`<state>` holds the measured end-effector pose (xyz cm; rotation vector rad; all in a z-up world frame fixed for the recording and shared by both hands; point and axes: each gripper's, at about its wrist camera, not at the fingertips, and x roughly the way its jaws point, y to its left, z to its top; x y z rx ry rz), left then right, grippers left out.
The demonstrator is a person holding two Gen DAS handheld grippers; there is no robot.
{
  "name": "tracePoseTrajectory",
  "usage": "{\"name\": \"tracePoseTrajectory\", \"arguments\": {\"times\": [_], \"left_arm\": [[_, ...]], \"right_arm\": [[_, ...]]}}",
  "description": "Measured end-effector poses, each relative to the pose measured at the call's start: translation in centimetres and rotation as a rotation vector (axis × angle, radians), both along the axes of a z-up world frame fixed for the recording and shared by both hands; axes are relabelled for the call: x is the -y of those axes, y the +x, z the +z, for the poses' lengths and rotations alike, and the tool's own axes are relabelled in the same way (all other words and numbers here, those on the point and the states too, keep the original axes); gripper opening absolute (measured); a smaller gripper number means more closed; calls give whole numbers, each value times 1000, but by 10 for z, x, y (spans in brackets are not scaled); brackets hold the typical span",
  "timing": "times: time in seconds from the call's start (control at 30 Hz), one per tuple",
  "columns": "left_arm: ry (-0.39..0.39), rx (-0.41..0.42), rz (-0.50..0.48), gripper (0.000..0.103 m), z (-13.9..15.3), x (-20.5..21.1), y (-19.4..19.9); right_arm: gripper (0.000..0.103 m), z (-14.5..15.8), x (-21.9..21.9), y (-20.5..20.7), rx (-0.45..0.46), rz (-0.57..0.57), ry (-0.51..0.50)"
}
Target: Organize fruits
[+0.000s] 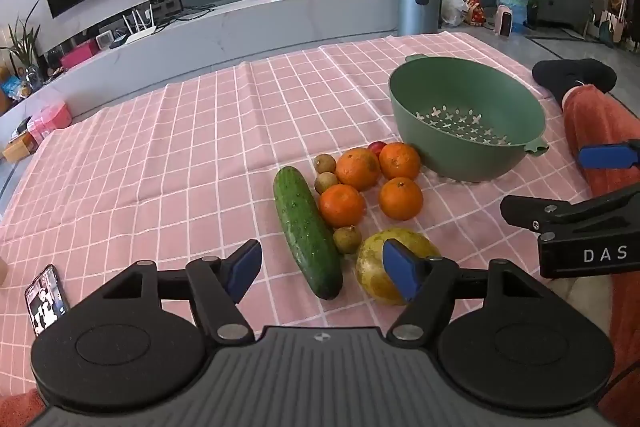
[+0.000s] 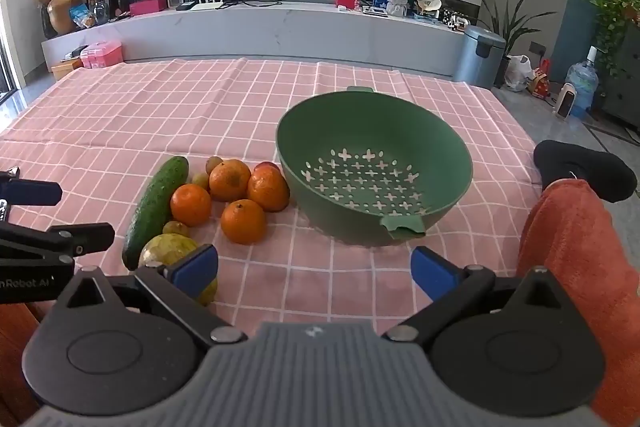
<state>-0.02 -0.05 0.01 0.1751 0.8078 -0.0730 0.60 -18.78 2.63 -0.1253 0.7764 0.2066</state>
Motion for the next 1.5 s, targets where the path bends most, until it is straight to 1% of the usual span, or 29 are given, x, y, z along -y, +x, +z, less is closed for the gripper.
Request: {"name": "tracePoseTrajectory", "arguments": {"times": [0.1,0.13,0.17,0.2,0.3,0.47,1.0,1.5], "left_arm": [[12,15,-7,82,1,4,-1],[-5,25,0,82,-1,3,-5],[-6,26,0,82,-1,5,-6],[-22,-5,-4,82,2,0,-2],[-24,-6,9,82,0,0,1],[-49,6,17,82,3,-7,-2],[-53,4,19,82,6,-8,-2],[-52,5,18,82,6,-7,-3]], "right_arm": [[99,1,-1,0,2,1,5],[99,1,-1,0,2,1,6],[99,0,2,-1,2,1,5],[99,0,2,-1,2,1,5],[99,0,-1,-3,7,11,2],[99,3,-7,-5,7,24,-10],[99,1,-10,-4,-3,26,-13],[99,0,-7,-3,-15,4,-15]]}}
